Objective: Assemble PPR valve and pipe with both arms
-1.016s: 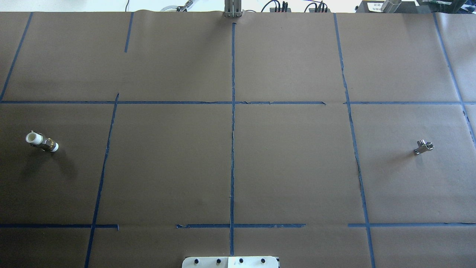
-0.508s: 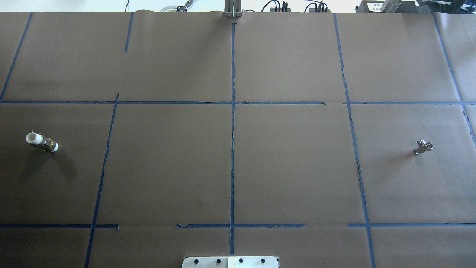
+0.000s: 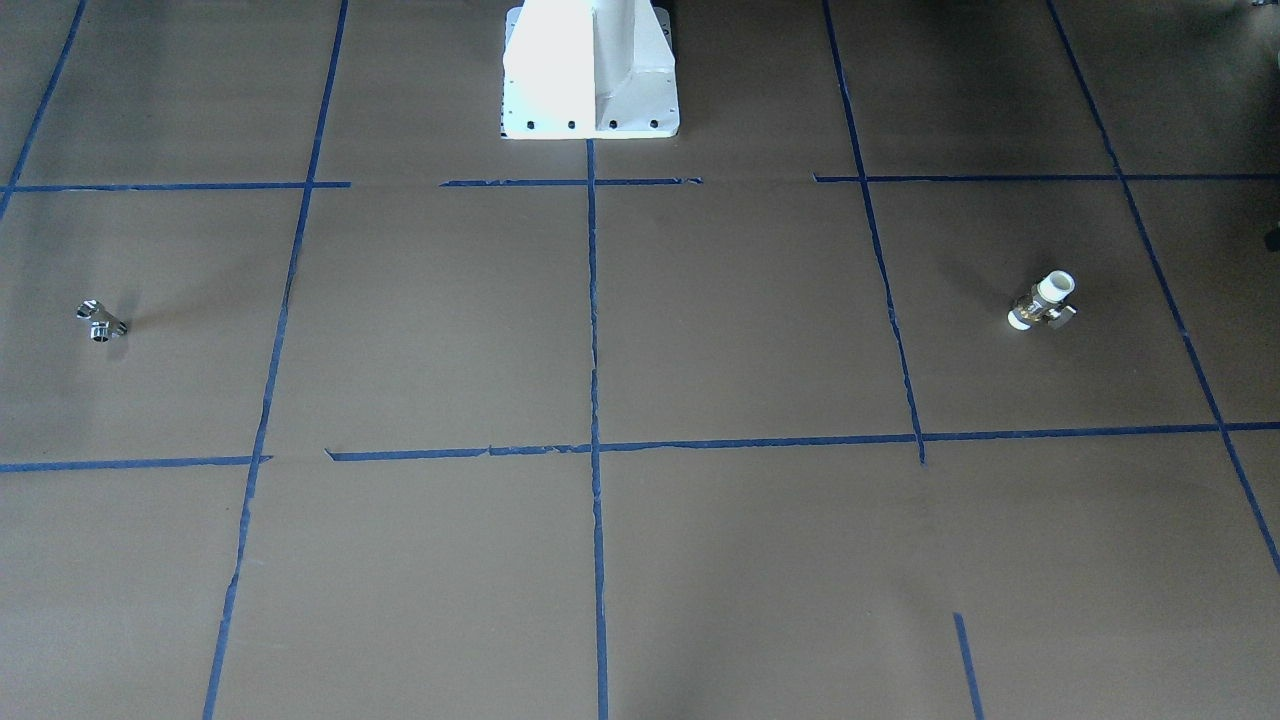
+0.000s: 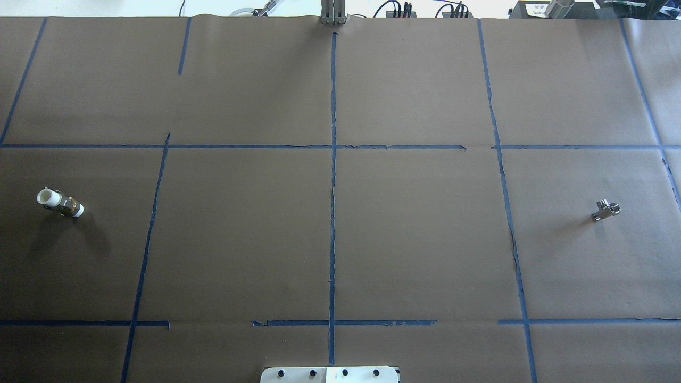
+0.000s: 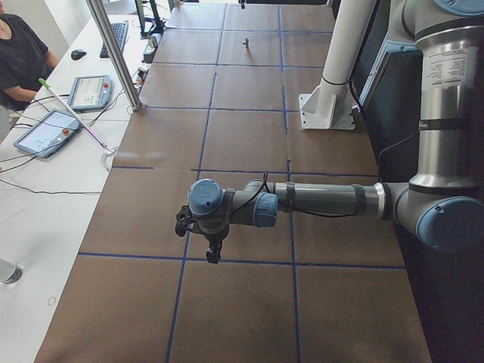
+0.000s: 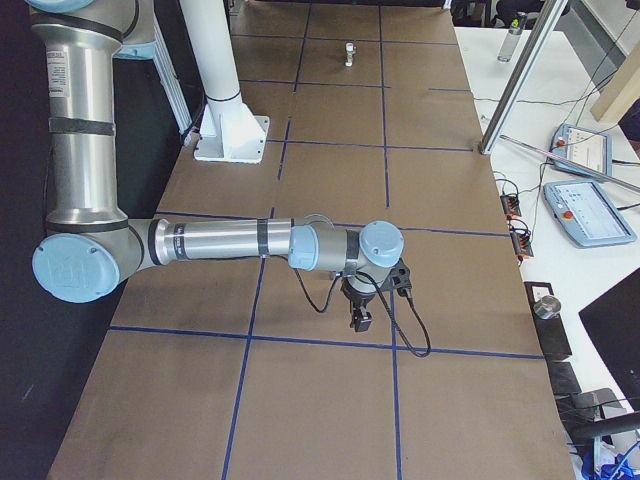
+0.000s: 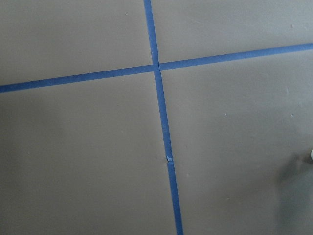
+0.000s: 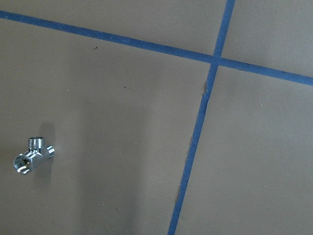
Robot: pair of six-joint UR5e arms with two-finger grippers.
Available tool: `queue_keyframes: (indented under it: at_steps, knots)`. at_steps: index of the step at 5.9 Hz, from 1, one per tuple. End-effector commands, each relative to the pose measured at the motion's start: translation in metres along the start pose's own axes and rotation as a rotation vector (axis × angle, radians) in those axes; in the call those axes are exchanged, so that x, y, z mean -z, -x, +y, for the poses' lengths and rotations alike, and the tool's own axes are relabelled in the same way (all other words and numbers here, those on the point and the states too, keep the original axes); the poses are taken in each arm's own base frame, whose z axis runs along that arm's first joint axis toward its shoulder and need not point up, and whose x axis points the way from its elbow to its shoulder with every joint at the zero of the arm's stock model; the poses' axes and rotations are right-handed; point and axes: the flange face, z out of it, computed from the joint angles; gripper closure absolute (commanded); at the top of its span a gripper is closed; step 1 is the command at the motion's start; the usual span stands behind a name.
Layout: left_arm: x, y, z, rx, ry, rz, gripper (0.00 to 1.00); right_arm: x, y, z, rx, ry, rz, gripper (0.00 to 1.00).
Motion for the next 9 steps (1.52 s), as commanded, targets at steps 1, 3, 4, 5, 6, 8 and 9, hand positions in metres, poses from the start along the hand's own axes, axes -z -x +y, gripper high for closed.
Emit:
queue_keyframes:
  at_steps: [1, 3, 4, 5, 6, 8, 9]
  knots:
    - [-0.008, -0.042, -0.007, -0.017, 0.021, 0.055, 0.0, -0.003, 0.007, -0.003, 0.027, -0.006, 0.001, 0.0]
    - [-0.02, -0.144, -0.014, 0.007, 0.048, 0.069, 0.0, -0.003, 0.008, -0.004, 0.031, -0.005, 0.002, 0.0]
    - [-0.027, -0.174, -0.014, 0.013, 0.017, 0.085, 0.0, -0.003, 0.007, -0.003, 0.03, -0.004, 0.002, 0.0]
    - [-0.045, -0.19, -0.014, -0.013, -0.044, 0.024, 0.0, -0.003, 0.008, -0.004, 0.033, -0.006, 0.003, 0.0]
    - [-0.048, -0.199, -0.013, 0.077, -0.044, 0.028, 0.0, -0.003, 0.008, -0.004, 0.033, -0.006, 0.003, 0.0]
    - [-0.073, -0.219, -0.01, 0.107, -0.031, 0.006, 0.0, -0.004, 0.009, -0.007, 0.058, -0.025, 0.007, 0.0]
    - [-0.089, -0.227, -0.007, 0.097, -0.012, 0.005, 0.0, -0.005, 0.009, -0.006, 0.058, -0.025, 0.007, 0.0]
